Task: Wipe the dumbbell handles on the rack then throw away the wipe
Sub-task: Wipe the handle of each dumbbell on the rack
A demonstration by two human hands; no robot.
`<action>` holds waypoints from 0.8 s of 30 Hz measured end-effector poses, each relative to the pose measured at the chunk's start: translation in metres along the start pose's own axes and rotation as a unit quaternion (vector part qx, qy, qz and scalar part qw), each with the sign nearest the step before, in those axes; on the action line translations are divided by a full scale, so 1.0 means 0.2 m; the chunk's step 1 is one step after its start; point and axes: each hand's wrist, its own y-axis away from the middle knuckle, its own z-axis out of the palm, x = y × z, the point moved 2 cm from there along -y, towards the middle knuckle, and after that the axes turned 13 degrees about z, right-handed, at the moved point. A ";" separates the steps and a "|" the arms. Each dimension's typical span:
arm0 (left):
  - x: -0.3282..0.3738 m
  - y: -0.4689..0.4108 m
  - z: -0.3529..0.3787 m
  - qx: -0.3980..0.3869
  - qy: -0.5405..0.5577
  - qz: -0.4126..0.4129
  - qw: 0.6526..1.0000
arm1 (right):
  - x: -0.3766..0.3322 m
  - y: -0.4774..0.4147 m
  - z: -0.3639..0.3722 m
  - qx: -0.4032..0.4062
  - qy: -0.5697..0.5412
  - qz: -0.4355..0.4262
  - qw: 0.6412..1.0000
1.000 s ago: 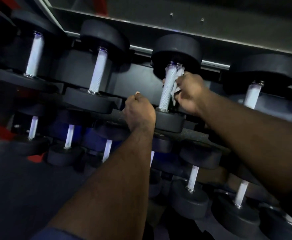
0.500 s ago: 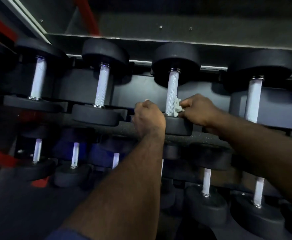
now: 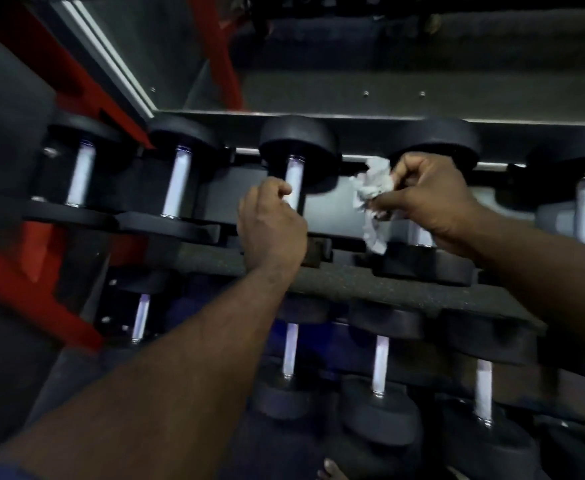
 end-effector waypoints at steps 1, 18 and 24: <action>-0.05 -0.04 -0.04 -0.012 0.007 -0.034 0.999 | -0.03 0.01 0.09 -0.026 0.024 0.001 0.999; -0.30 -0.14 0.07 -0.019 0.058 -0.326 0.944 | 0.17 -0.34 0.62 0.021 0.268 0.071 0.960; -0.33 -0.12 0.10 -0.012 0.054 -0.313 0.948 | 0.27 -0.30 0.60 -0.049 0.183 0.157 0.969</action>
